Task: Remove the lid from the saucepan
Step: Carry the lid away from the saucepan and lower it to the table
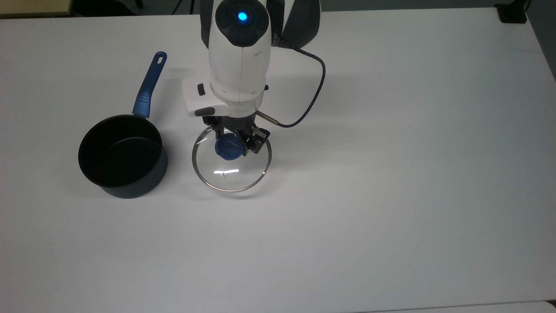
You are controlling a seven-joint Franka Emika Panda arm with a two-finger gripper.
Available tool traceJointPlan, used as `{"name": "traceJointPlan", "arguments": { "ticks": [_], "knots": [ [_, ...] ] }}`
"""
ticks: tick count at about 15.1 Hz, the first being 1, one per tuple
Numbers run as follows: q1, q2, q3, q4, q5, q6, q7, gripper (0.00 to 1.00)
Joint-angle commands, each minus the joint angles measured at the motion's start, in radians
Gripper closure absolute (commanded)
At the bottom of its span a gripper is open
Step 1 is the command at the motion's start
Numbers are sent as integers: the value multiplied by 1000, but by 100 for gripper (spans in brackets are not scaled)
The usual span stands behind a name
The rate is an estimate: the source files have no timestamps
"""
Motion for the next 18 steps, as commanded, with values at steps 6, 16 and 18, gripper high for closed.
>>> {"name": "traceJointPlan", "arguments": {
  "ticks": [6, 16, 18],
  "knots": [
    [51, -36, -5, -74, -21, -18, 21, 41],
    [84, -145, -5, -244, -21, 78, 12, 41],
    [84, -148, -5, -255, -21, 78, 12, 41]
  ]
}}
